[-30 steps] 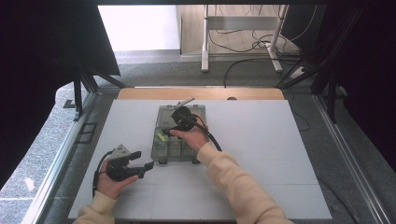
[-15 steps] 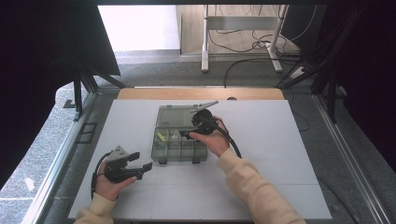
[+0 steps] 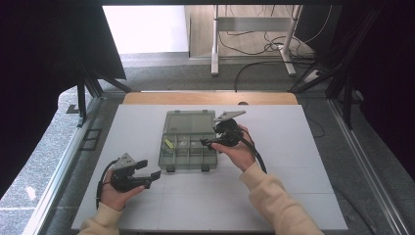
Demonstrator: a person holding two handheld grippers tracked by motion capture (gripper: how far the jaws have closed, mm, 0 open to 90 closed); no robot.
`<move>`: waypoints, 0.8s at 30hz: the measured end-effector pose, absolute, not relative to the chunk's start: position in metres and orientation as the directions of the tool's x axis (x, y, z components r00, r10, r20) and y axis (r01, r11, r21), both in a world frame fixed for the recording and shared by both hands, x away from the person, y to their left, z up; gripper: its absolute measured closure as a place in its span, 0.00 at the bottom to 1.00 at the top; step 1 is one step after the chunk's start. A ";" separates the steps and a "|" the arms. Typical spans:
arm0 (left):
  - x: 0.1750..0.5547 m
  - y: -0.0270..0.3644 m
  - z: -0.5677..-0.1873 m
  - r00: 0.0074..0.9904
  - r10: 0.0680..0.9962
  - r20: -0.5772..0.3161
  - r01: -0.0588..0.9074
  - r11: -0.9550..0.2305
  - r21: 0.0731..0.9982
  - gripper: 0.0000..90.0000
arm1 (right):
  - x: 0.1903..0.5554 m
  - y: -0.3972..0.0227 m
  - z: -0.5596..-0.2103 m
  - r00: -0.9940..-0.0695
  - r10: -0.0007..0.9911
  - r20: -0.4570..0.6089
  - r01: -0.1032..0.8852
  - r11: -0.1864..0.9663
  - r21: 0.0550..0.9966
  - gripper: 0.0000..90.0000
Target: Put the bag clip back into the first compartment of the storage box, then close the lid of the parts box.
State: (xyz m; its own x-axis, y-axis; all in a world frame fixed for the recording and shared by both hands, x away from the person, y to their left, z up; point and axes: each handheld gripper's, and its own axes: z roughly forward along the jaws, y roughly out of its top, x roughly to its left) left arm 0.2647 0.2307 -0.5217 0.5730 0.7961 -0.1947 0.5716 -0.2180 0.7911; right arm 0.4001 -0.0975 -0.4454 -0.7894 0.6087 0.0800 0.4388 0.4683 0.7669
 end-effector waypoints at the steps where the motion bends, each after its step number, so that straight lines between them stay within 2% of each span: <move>1: 0.265 0.230 -0.522 0.572 0.796 -0.197 0.573 -0.216 0.791 0.30 | 0.400 -0.100 -0.445 -0.787 0.611 0.079 0.439 0.466 0.768 0.30; 17: 0.263 0.232 -0.519 0.574 0.794 -0.198 0.562 -0.206 0.801 0.30 | 0.401 -0.115 -0.444 -0.769 0.634 0.086 0.455 0.447 0.770 0.30; 24: 0.260 0.231 -0.515 0.587 0.786 -0.196 0.548 -0.207 0.810 0.29 | 0.402 -0.120 -0.445 -0.760 0.645 0.083 0.465 0.450 0.762 0.27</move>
State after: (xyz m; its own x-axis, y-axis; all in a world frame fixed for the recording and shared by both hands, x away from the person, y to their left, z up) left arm 0.2599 0.2312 -0.5152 0.5865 0.7858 -0.1961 0.5484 -0.2072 0.8102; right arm 0.4018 -0.1201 -0.4451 -0.7600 0.6445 0.0830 0.4650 0.4501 0.7623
